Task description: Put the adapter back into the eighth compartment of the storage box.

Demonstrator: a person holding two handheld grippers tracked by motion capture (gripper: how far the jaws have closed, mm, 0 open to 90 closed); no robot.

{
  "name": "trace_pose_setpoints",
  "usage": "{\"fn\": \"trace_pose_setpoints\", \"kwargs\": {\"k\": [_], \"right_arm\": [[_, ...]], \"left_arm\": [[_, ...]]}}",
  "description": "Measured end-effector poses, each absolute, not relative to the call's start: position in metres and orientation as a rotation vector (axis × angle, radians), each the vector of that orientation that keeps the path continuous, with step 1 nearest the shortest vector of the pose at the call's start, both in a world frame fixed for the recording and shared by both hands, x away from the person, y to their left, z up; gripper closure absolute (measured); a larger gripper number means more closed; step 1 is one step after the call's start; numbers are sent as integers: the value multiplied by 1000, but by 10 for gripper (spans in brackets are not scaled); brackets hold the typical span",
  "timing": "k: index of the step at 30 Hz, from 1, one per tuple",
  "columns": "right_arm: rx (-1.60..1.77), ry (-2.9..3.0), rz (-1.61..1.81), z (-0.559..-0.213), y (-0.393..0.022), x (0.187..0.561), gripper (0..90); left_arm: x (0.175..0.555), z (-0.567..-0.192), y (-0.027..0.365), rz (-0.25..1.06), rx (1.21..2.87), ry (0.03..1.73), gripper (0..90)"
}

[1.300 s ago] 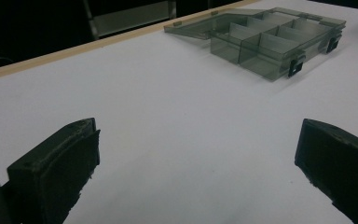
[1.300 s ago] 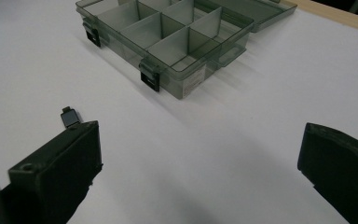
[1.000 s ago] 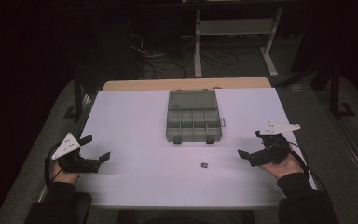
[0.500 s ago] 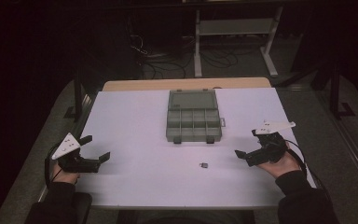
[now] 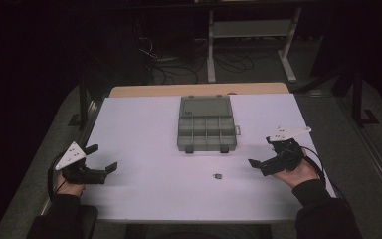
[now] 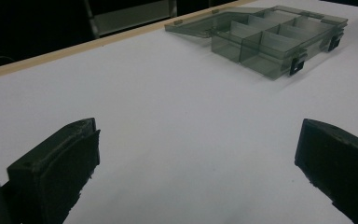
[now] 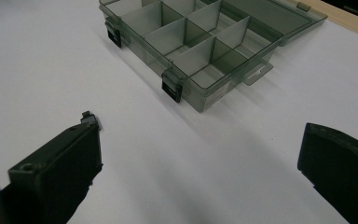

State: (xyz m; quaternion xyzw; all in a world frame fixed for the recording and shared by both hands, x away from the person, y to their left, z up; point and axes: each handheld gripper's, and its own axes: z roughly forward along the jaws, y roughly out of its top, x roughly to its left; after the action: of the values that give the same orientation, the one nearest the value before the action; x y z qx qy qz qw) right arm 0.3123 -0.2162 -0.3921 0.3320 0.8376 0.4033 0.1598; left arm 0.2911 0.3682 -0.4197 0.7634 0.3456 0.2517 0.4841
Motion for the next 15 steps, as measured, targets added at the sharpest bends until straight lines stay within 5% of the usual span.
{"fn": "trace_pose_setpoints", "kwargs": {"k": [15], "right_arm": [[902, 2455, 1109, -393, -201, 317, 0]], "left_arm": [[291, -420, 368, 613, 1863, 838, 0]]}}
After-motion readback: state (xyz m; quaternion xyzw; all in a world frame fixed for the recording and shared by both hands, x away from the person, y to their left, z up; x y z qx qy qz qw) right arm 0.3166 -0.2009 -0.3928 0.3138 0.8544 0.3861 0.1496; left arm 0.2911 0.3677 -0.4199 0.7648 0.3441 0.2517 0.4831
